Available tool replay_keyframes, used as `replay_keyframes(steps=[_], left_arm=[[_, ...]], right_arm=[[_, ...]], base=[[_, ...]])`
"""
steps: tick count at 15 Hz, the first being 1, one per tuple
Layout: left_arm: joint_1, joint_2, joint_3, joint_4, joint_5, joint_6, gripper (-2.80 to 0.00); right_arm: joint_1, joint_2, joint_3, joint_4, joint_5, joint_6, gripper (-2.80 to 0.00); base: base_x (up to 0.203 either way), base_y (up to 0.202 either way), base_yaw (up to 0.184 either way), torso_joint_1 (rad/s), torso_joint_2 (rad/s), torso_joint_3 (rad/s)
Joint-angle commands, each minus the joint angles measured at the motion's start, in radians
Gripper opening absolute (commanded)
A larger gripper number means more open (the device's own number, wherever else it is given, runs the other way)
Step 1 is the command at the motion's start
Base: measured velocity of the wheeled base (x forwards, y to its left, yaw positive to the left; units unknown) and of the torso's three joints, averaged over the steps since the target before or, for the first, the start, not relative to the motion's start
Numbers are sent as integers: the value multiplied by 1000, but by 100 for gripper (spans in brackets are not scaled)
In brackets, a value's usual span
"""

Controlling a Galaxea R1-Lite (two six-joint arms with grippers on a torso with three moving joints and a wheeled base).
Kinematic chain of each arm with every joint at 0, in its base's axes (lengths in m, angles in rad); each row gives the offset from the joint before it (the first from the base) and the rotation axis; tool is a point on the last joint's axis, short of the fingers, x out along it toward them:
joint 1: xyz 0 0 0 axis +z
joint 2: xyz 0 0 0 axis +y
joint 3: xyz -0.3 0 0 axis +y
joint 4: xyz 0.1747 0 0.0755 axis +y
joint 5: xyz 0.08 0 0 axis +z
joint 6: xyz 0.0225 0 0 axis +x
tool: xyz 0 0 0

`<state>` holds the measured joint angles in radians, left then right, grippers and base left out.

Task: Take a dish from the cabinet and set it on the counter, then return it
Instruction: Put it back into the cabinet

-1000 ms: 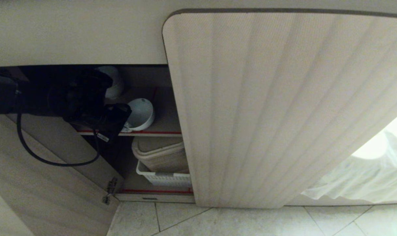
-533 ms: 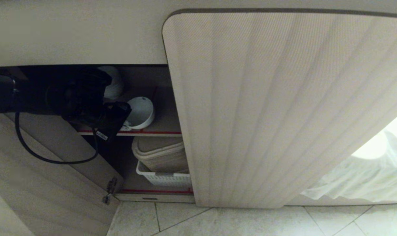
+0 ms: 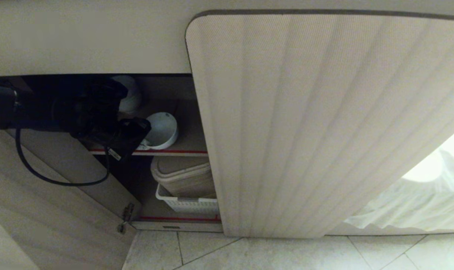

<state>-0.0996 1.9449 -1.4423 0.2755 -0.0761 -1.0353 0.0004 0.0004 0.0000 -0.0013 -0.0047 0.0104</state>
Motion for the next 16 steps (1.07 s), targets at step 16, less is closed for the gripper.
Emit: replay_keyframes(steps=[16], left_arm=[[17,2,1,-101,47,57,-280]], right_arm=[[1,0,0,0,0,0,-280]], base=[[0,0,0,0,0,0]])
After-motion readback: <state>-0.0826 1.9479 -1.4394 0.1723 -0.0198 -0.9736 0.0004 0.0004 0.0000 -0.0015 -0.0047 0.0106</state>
